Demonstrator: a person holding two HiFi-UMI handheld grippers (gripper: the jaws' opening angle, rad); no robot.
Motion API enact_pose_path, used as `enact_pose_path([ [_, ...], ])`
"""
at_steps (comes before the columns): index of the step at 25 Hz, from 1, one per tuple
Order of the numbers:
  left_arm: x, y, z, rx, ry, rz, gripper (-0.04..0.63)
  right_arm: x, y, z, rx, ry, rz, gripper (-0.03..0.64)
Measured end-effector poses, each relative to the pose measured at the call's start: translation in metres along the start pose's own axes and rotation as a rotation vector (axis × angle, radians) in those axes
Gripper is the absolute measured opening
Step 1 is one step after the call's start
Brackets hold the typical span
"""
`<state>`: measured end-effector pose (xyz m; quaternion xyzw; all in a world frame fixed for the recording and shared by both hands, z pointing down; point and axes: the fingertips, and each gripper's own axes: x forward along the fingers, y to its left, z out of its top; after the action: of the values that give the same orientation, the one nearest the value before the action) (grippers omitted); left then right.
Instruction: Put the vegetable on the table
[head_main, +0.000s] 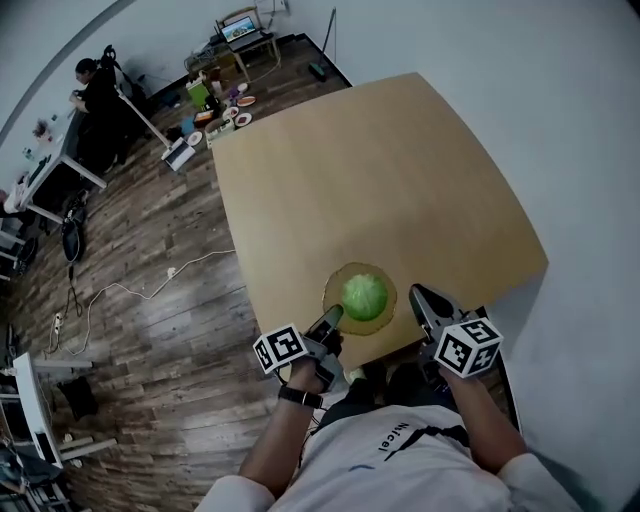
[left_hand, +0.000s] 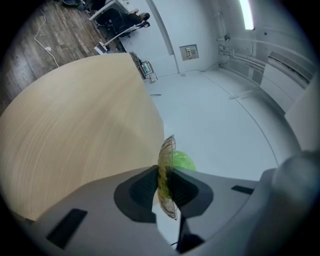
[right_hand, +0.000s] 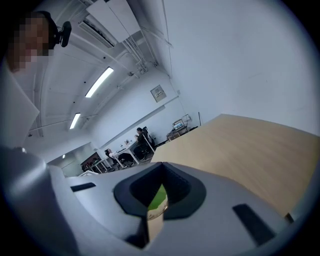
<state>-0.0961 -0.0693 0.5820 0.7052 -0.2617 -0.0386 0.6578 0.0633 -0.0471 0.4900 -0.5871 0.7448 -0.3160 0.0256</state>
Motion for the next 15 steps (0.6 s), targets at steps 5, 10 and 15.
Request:
enact_pose_path([
  [5,0.034,0.009,0.013,-0.023,0.019,-0.002,0.057,0.023,-0.023,0.012,0.009,0.027,-0.011,0.014],
  [10,0.066,0.024,0.027,-0.050,0.004,0.007,0.058,0.057,-0.049,0.013,0.021,0.077,0.011,0.014],
  [15,0.099,0.042,0.040,-0.051,-0.009,0.038,0.060,0.090,-0.074,0.012,0.043,0.118,0.038,0.014],
])
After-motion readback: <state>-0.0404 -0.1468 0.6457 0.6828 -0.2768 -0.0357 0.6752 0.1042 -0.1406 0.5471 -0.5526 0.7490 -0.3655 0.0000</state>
